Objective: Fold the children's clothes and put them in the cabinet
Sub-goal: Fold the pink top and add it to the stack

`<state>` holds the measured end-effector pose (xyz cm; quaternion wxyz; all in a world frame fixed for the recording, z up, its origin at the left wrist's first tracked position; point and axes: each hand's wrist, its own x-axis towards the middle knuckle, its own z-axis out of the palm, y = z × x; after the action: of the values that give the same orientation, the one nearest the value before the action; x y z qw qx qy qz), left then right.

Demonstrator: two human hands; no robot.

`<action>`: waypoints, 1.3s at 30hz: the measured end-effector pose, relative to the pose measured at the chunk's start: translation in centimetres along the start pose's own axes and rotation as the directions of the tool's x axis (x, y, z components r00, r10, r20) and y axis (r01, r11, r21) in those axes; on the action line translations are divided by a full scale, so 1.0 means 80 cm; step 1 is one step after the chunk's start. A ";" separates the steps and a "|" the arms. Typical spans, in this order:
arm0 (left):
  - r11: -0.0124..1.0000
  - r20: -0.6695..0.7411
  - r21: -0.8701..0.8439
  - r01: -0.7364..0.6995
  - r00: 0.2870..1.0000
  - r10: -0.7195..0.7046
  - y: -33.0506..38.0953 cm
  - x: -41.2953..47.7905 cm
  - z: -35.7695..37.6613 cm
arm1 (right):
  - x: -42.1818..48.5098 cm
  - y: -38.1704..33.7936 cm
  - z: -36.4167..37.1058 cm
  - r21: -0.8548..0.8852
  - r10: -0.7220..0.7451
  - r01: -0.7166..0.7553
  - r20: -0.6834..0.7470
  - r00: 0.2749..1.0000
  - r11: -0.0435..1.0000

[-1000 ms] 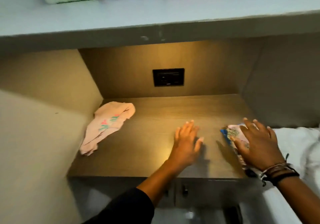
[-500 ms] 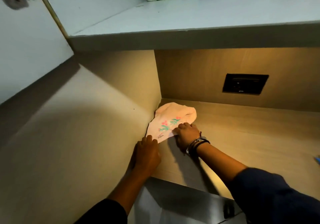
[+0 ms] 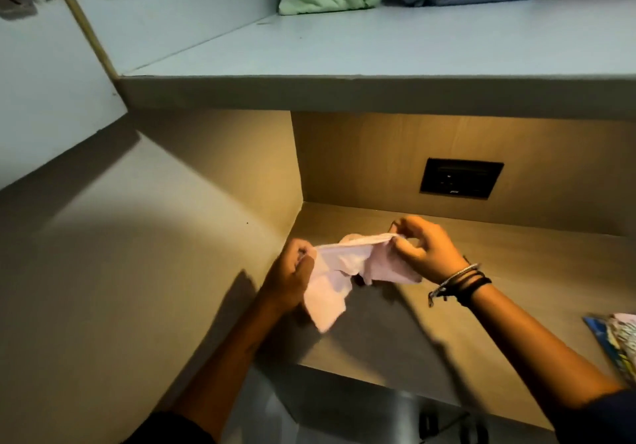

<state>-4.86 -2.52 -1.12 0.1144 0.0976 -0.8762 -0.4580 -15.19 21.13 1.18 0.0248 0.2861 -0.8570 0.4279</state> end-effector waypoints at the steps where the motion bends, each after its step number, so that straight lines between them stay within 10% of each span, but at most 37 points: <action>1: 0.999 -0.014 -0.043 -0.033 0.999 0.032 0.020 0.002 -0.004 | -0.007 -0.005 -0.020 0.084 0.014 -0.011 -0.031 0.999 0.996; 7: 0.952 -0.030 -0.275 -0.133 0.991 0.130 0.126 -0.001 -0.005 | -0.038 -0.030 -0.100 0.285 0.012 0.055 -0.229 0.973 0.957; 11: 0.944 0.125 -0.281 -0.171 0.969 0.213 0.161 -0.025 -0.021 | -0.079 -0.032 -0.175 0.205 -0.068 0.052 0.072 0.995 0.977; 15: 0.974 0.345 0.002 -0.225 0.915 0.211 0.177 -0.048 -0.031 | -0.106 -0.042 -0.231 -0.039 0.063 -0.050 0.511 0.857 0.998; 24: 0.946 0.522 -0.250 -0.207 0.794 0.311 0.219 -0.046 -0.047 | -0.114 -0.045 -0.293 0.206 0.033 -0.243 0.695 0.718 0.948; 33: 0.952 0.536 0.163 -0.261 0.833 0.136 0.166 0.090 0.096 | -0.039 0.088 -0.205 -0.419 0.430 -0.314 0.218 0.876 0.852; 39: 0.708 0.233 0.668 -0.229 0.968 0.092 0.090 0.102 0.160 | -0.048 0.124 -0.143 -0.711 0.378 -0.354 -0.134 0.916 0.607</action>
<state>-16.82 9.26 -1.39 0.0286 0.0139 -0.9950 -0.0943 -19.33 36.15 0.21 0.0345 0.0782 -0.9952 0.0472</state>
